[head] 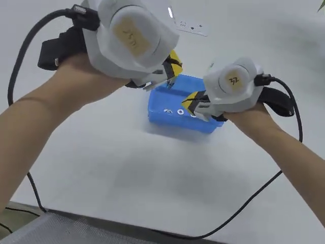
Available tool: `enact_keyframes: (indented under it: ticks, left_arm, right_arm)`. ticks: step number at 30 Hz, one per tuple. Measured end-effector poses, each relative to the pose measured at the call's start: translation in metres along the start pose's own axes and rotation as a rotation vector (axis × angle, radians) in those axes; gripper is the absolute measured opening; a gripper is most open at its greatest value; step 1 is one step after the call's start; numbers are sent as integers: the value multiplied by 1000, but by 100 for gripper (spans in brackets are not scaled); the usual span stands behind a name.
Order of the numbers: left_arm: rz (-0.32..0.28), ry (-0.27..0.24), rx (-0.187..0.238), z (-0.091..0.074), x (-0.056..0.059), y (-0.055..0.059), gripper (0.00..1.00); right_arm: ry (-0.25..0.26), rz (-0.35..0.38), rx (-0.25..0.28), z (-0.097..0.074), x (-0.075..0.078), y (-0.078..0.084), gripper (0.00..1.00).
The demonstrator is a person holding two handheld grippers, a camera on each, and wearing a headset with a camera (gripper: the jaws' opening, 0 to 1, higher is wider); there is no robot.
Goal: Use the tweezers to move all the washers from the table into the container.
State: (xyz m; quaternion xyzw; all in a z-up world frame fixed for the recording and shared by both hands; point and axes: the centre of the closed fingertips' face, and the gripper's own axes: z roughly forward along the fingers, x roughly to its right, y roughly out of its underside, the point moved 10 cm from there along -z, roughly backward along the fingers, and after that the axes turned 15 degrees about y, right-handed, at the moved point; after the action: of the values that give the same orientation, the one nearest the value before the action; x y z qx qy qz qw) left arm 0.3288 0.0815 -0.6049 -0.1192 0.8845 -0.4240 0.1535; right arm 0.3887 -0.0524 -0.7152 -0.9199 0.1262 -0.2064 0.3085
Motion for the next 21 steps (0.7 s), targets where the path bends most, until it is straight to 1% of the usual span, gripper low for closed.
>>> enact_keyframes:
  ticks: [1,2,3,4,5,6,8,11,12,13,15,19,21]
  left_arm:
    - [-3,-3,0,-3,1,1,0]
    - [-9,-10,3,-7,3,1,0]
    - [-13,-15,6,-10,4,2,0]
    - [-16,-18,7,-12,6,2,0]
    - [-21,-20,9,-12,7,3,0]
    - [-29,-25,10,-16,10,4,0]
    - [-38,-30,11,-21,13,7,0]
    - [-53,-37,7,-26,18,10,0]
    - [-59,-39,7,-27,19,12,0]
    - [-65,-42,7,-29,22,14,0]
    - [-75,-47,10,-32,26,16,0]
    - [-110,-41,7,-32,36,24,0]
    - [-116,-36,-2,-34,41,28,0]
  right_arm:
    - [-16,-27,-4,3,1,-1,0]
    - [-65,-62,-8,6,0,-2,0]
    - [-93,-65,-25,9,-1,-3,0]
    - [-96,-71,-35,12,-1,-4,0]
    - [-123,-98,-43,16,-1,-4,0]
    - [-138,-110,-56,19,-2,-4,0]
    - [-134,-143,-68,24,-1,-4,0]
    - [-179,-137,-80,29,0,-4,0]
    - [-182,-140,-85,29,0,-4,0]
    - [-198,-164,-97,32,2,-4,0]
    - [-203,-179,-111,37,4,-4,0]
    - [-226,-166,-121,41,2,-7,0]
    - [-230,-186,-133,43,0,-6,0]
